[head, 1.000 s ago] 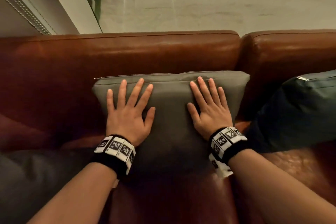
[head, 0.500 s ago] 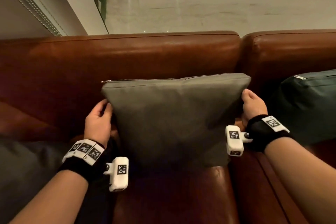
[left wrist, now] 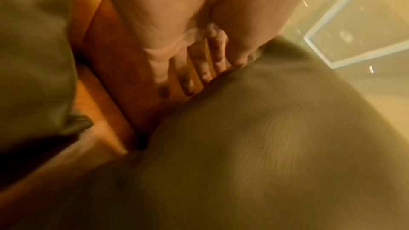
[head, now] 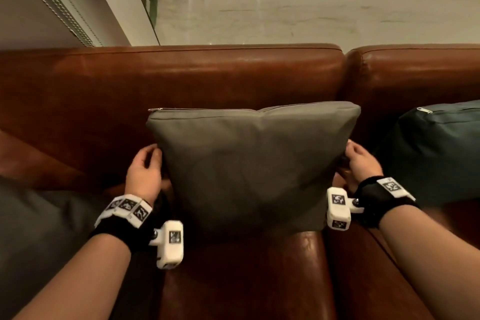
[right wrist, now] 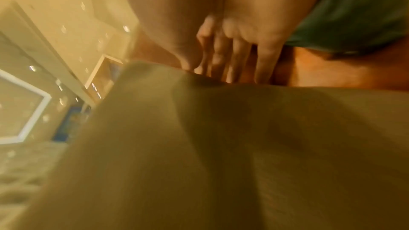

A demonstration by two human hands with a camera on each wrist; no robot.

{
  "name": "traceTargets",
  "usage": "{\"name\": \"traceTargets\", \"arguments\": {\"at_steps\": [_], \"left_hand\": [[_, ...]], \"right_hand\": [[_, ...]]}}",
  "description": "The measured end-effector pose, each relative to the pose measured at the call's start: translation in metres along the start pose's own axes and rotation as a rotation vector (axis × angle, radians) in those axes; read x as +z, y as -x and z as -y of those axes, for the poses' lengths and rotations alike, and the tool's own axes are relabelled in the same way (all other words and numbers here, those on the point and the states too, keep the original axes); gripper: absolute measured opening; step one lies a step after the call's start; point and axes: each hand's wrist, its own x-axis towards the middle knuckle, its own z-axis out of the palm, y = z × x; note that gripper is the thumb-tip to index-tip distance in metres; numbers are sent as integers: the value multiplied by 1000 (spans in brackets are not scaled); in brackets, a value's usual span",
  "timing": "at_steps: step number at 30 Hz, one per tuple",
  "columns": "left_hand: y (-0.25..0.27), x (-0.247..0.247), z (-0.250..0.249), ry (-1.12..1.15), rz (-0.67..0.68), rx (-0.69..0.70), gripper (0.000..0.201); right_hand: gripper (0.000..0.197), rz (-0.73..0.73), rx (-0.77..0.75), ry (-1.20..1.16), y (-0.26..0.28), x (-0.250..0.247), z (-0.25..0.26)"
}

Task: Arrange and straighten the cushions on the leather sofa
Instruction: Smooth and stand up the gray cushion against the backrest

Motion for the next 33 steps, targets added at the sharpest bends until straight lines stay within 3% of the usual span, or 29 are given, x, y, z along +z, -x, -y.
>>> {"name": "traceTargets", "arguments": {"at_steps": [3,6,8,11,14,16,19,22,27,28,30,33], "left_hand": [[20,6,16,9,17,-24,27],[18,8,12,112,-83,-84,19],[8,4,7,154,-131,-157,17],[5,3,9,168,-137,-160,21],[16,4,13,119,-100,-111,19],[27,3,26,-39,-27,-76,27],[48,6,60,-246,60,-239,36],[66,17,72,-347,66,-256,37],[60,27,82,-200,-113,-349,26],[60,24,83,-169,-134,-368,23],[59,17,84,-110,-126,-429,24],[53,11,85,-60,-123,-507,21]], "right_hand": [[28,47,87,5,4,2,-19],[6,-127,61,89,4,3,-12],[5,-194,37,128,4,4,-2],[6,-217,-18,109,2,1,3],[16,-197,-33,164,1,0,-9],[13,-126,30,148,-1,-5,-30],[22,10,122,268,-15,-14,-66],[31,51,145,408,-20,-19,-77],[12,82,184,476,-25,-32,-92],[16,83,173,489,-20,-31,-91],[27,15,130,538,-18,-31,-84],[19,-87,112,497,-23,-35,-80]]}}
